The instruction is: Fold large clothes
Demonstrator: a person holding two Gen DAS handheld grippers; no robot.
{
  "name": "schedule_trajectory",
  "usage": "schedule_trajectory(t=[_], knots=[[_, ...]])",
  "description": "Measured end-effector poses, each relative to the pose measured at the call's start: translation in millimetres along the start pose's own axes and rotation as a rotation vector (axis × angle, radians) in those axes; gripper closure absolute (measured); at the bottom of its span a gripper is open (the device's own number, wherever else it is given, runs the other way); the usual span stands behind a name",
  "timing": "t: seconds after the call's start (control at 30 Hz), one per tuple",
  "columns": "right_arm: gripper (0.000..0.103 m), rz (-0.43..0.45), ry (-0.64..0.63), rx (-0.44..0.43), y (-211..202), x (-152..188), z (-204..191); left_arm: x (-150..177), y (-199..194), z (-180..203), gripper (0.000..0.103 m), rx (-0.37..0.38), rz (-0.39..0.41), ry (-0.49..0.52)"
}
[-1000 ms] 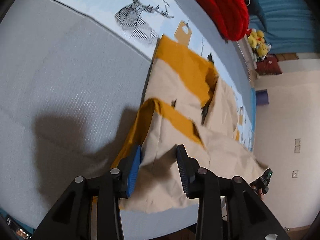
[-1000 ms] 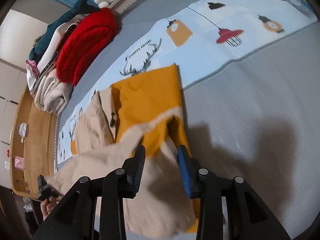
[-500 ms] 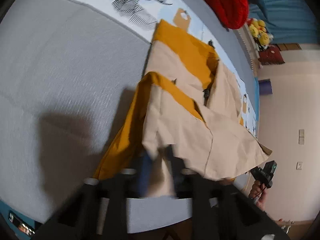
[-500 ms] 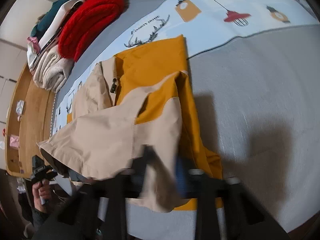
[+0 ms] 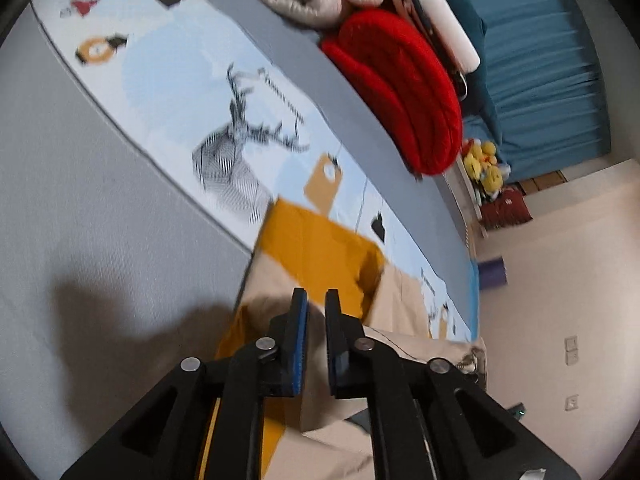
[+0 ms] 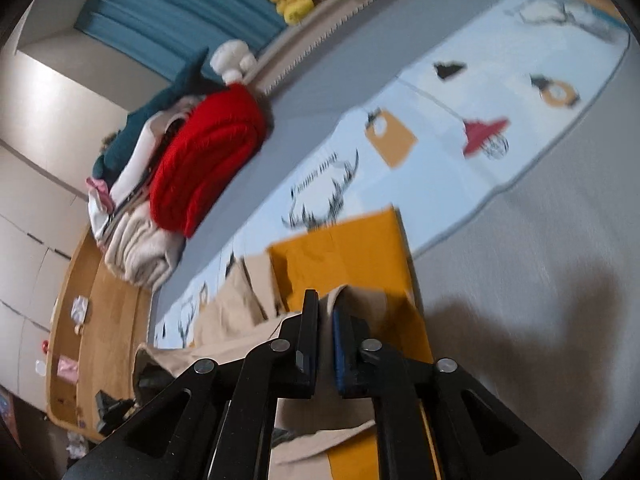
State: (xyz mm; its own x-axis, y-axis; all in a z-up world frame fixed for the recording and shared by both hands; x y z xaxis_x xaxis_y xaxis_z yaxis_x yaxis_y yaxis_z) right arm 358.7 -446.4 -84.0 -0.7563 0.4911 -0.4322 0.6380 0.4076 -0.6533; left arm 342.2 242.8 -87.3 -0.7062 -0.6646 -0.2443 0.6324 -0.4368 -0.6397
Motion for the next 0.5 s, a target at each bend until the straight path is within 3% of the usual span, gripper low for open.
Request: schedule_trajectory(t=[0.13, 0.2, 0.27, 0.3, 0.37, 0.47, 0.5], knots=[[0.083, 0.082, -0.002, 0.040, -2, -19, -3, -13, -5, 3, 0.079, -0.038, 0.047, 0.031], [0.083, 0.077, -0.035, 0.093, 3, -25, -3, -17, -3, 0, 0.074, -0.079, 0.038, 0.043], [0.082, 0.046, -0.062, 0.126, 12, -28, -1, -18, 6, -7, 0.067, -0.170, -0.015, 0.059], [0.080, 0.031, -0.065, 0.137, 17, -29, 1, -16, 17, -12, 0.065, -0.253, -0.078, 0.085], [0.074, -0.013, -0.073, 0.165, 29, -28, 5, -9, 35, -19, 0.065, -0.339, -0.165, 0.117], [0.065, -0.109, -0.114, 0.184, 53, -21, 8, -1, 52, -10, 0.060, -0.320, -0.227, 0.188], [0.063, -0.135, -0.136, 0.192, 61, -18, 7, 1, 55, -3, 0.049, -0.320, -0.233, 0.223]])
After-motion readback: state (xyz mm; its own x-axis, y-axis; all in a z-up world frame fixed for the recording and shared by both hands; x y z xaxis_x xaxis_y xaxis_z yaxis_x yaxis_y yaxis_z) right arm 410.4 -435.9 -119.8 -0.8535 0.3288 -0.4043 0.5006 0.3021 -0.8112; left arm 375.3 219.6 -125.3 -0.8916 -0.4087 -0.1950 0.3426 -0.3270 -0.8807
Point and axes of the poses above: each gripper's, at about its wrist camera, not at the fingertips, and y roughly the way its jaws point, z to its right, x to its underside, the point moved 2 cm from there along y, roughly the way its jaws point, and after that the axes turned 2 degrees about -z, right-handed, at the moved point
